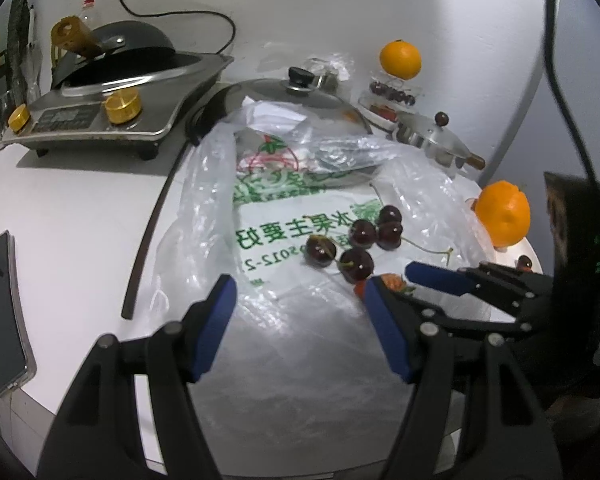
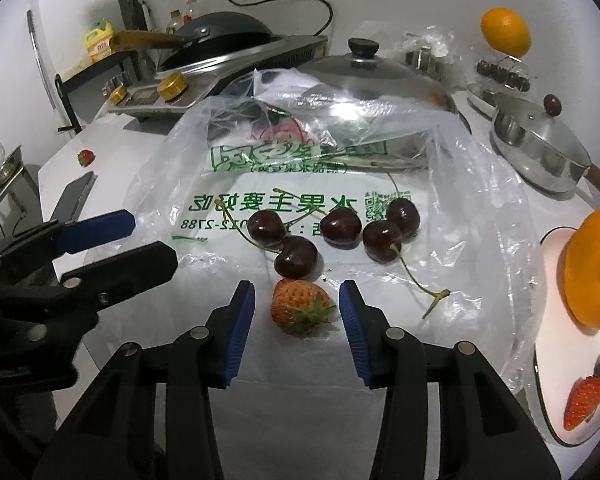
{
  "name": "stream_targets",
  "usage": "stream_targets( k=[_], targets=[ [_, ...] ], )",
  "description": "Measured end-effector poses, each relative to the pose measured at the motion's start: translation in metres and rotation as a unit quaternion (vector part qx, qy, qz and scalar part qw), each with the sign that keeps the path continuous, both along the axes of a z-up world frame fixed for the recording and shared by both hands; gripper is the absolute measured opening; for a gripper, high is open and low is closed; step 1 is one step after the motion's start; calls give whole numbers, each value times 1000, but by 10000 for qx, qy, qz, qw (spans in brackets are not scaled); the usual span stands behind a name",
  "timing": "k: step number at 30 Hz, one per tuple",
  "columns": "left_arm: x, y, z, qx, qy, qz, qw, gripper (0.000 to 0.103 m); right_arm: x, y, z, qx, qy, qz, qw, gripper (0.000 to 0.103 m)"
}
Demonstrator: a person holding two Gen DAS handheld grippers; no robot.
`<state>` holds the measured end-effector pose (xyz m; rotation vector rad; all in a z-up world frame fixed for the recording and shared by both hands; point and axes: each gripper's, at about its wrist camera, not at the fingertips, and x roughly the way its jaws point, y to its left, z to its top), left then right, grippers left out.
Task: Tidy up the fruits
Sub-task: 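Close the right gripper on a strawberry in the bag and lift it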
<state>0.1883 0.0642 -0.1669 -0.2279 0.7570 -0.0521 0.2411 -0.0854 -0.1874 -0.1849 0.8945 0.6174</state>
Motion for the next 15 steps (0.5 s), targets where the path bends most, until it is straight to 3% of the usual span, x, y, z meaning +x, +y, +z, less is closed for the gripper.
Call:
stream_targets(
  k=[10, 13, 15],
  targets=[
    [1, -9, 6, 141, -50, -90, 9998, 68, 1, -1, -12, -3, 90, 62, 9999, 46],
    [2, -12, 9, 193, -63, -99, 9997, 68, -1, -4, -9, 18, 13, 100, 9999, 36],
    [2, -15, 11, 217, -88, -121, 9997, 68, -1, -7, -6, 65, -31, 95, 9999, 35]
  ],
)
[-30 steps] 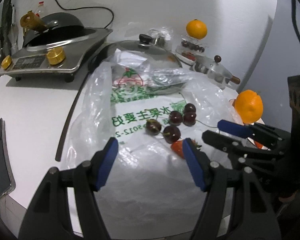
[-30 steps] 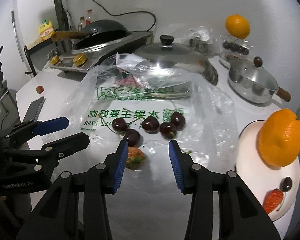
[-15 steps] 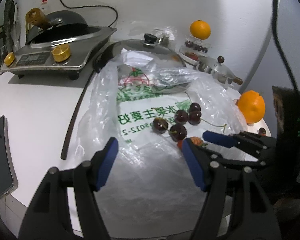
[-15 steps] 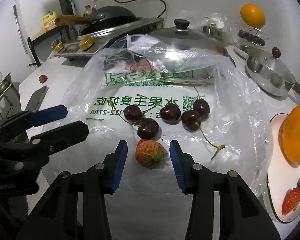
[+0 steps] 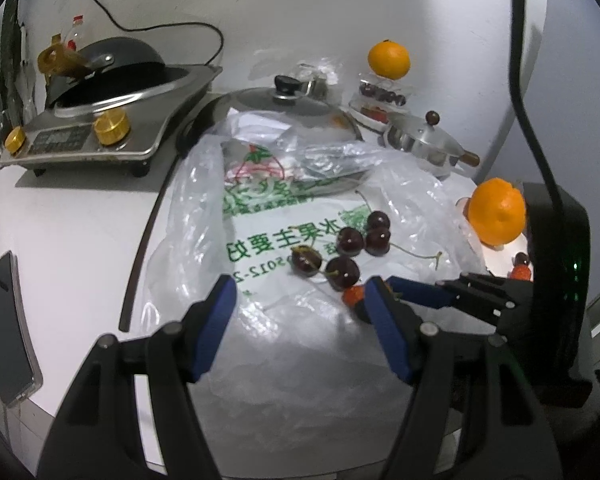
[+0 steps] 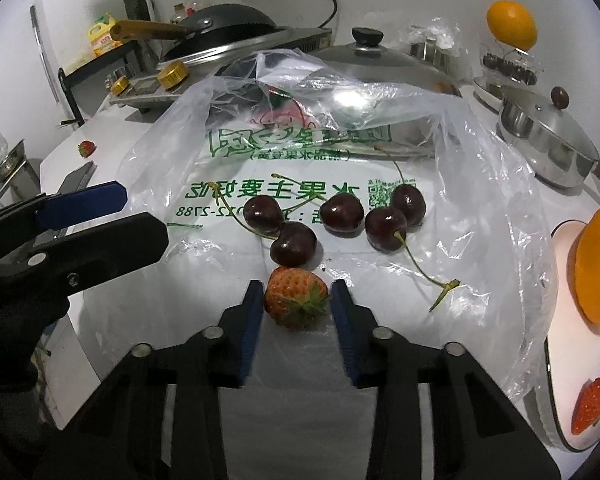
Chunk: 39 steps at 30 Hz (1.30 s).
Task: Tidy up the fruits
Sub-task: 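Close the right gripper on a strawberry in the bag and lift it, then grasp a dark cherry with the left gripper while the right gripper holds the strawberry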
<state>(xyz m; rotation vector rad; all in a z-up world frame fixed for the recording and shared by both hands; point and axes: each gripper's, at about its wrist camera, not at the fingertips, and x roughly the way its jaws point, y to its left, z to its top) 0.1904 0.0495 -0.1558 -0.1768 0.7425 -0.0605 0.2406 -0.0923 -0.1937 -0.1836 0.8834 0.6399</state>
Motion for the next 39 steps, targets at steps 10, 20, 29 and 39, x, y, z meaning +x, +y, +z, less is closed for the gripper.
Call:
stream_targets(
  k=[10, 20, 29, 39],
  targets=[
    [8, -15, 16, 192, -155, -128, 9996, 68, 0, -26, 31, 256, -344, -131, 9990, 35],
    [20, -43, 32, 368, -401, -440, 9975, 68, 0, -67, 65, 425, -753, -499, 9950, 35],
    [39, -67, 19, 626, -547, -1000, 9915, 68, 2, -89, 71, 528, -836, -738, 9924, 35],
    [59, -75, -17, 1244, -194, -1197, 9848, 63, 14, -94, 52, 582, -610, -826, 9930, 35]
  ],
)
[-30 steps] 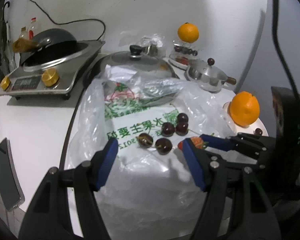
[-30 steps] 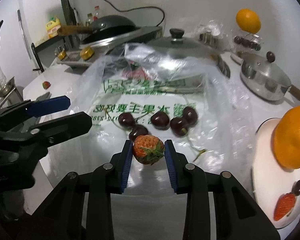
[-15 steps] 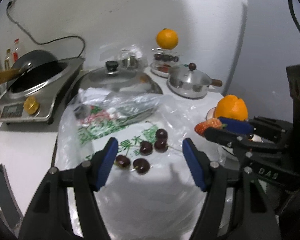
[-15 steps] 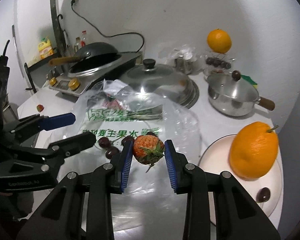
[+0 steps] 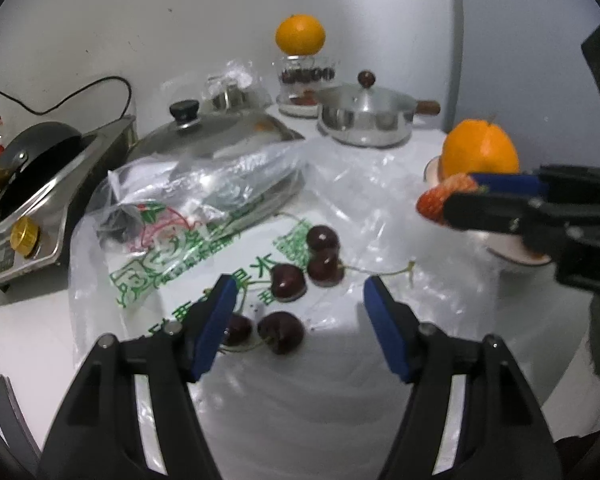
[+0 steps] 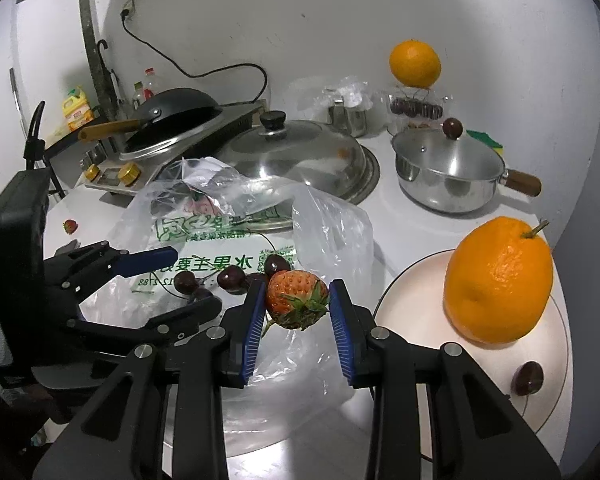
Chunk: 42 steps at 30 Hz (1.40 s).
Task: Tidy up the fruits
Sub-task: 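Grasp a dark cherry with the left gripper while the right gripper holds the strawberry, then carry the cherry in the left gripper and strawberry in the right over the plate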
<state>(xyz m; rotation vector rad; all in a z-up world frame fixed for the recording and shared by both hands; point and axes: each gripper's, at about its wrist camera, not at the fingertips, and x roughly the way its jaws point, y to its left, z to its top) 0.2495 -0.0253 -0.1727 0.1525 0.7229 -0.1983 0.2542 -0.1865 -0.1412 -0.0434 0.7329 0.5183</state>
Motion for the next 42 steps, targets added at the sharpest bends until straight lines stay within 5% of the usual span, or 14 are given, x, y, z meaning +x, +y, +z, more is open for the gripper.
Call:
stream_targets(
  k=[3, 14, 20, 29, 42],
  targets=[
    [6, 4, -8, 26, 139, 26, 9999, 51, 4, 1, -2, 6, 25, 13, 10000, 35],
    [9, 3, -25, 314, 315, -176, 9989, 50, 9, 4, -7, 39, 74, 60, 9999, 35],
    [7, -1, -26, 524, 297, -246, 9979, 36, 10, 2, -9, 35, 95, 24, 9999, 35],
    [5, -4, -32, 839, 250, -296, 9957, 35, 10, 6, -12, 31, 126, 88, 9999, 35],
    [2, 3, -31, 629, 249, -235, 9974, 28, 9, 5, -12, 14, 112, 82, 9999, 35]
  ],
)
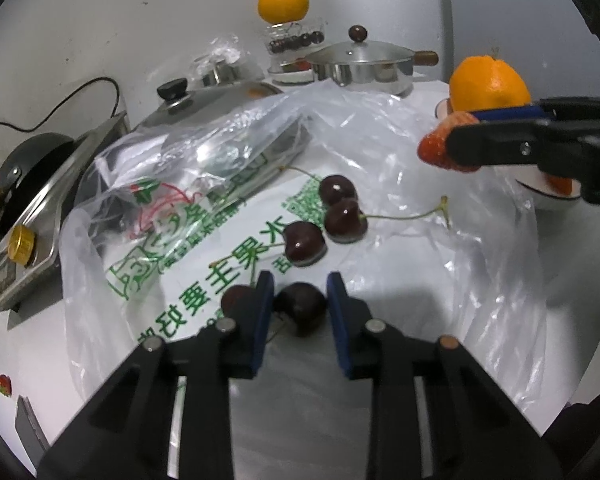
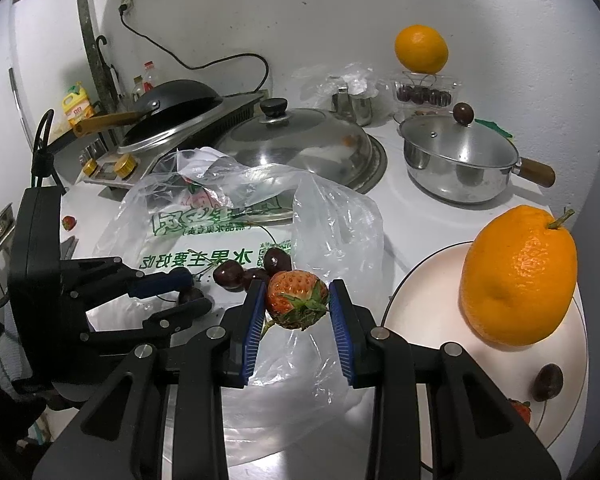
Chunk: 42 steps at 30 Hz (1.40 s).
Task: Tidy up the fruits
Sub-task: 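Carry the cherry in the left gripper and strawberry in the right over the plate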
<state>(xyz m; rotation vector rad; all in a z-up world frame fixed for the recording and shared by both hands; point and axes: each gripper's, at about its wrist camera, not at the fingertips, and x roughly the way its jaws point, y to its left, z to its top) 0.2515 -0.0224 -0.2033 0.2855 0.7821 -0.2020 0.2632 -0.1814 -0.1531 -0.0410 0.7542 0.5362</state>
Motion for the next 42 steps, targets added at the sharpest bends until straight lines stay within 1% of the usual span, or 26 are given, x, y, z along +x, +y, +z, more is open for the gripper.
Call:
stream_targets(
  k=[7, 15, 21, 28, 42],
  targets=[
    [-5, 1, 9, -189, -27, -1, 9998, 28, -2, -3, 7, -17, -80, -34, 10000, 35],
    [-12, -4, 29, -376, -180, -29, 9991, 28, -10, -9, 17, -39, -203, -92, 9997, 35],
    [-15, -11, 41, -435, -304, -62, 9986, 28, -16, -19, 26, -52, -305, -175, 9994, 35],
    [-18, -20, 52, -480, -391, -112, 9980, 28, -21, -37, 30, -79, -354, -301, 9989, 35],
    [-18, -49, 67, -451, -506, -263, 9974, 28, -28, -71, 35, -71, -413, -533, 9977, 35]
  ],
)
